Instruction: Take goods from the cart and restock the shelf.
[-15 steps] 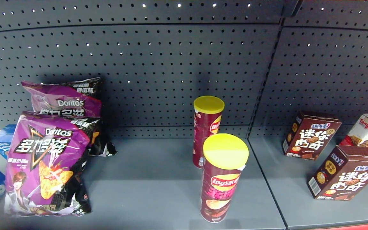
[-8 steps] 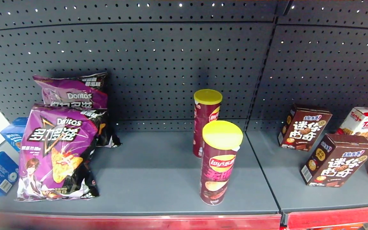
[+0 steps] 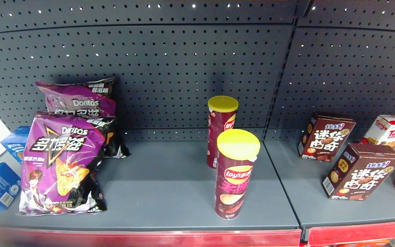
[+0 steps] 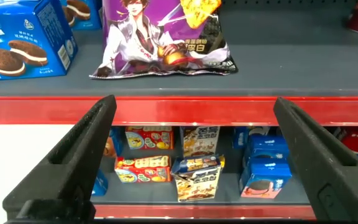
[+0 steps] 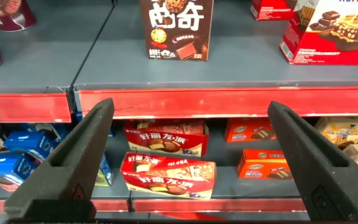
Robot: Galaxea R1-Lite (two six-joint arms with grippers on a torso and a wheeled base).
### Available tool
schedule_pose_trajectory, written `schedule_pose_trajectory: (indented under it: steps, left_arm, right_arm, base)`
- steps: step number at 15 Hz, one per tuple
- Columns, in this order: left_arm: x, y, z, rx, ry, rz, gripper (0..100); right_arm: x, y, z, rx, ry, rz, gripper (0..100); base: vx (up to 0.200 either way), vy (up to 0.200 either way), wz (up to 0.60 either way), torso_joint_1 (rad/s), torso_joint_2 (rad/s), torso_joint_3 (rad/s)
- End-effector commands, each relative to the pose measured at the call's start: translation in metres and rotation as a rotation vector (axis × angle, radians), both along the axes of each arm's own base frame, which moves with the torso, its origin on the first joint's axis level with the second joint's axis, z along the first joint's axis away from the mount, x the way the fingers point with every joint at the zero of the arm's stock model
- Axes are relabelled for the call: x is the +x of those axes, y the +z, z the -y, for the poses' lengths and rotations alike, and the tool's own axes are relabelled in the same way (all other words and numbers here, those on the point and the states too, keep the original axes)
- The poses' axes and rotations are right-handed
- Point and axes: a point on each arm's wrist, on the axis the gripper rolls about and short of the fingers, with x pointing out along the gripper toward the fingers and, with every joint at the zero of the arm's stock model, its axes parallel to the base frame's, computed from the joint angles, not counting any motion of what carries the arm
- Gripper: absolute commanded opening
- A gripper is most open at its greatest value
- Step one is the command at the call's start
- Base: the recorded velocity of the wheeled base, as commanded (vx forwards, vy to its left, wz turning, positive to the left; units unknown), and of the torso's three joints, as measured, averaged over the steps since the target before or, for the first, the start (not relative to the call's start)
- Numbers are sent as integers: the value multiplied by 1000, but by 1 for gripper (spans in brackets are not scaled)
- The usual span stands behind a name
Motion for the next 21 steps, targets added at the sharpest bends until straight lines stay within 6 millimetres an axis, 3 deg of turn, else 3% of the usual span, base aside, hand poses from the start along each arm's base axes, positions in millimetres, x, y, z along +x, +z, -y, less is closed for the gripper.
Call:
schedule_pose_trajectory:
  steps: [1, 21]
  left_arm:
    - [0, 0, 0, 0, 1, 1, 100]
    - [0, 0, 0, 0, 1, -1, 100]
  right_arm:
    - [0, 0, 0, 0, 0, -1, 100]
    - [0, 0, 0, 0, 0, -1, 100]
  base:
    - [0, 0, 0, 0, 0, 0]
    - [0, 0, 0, 0, 0, 0]
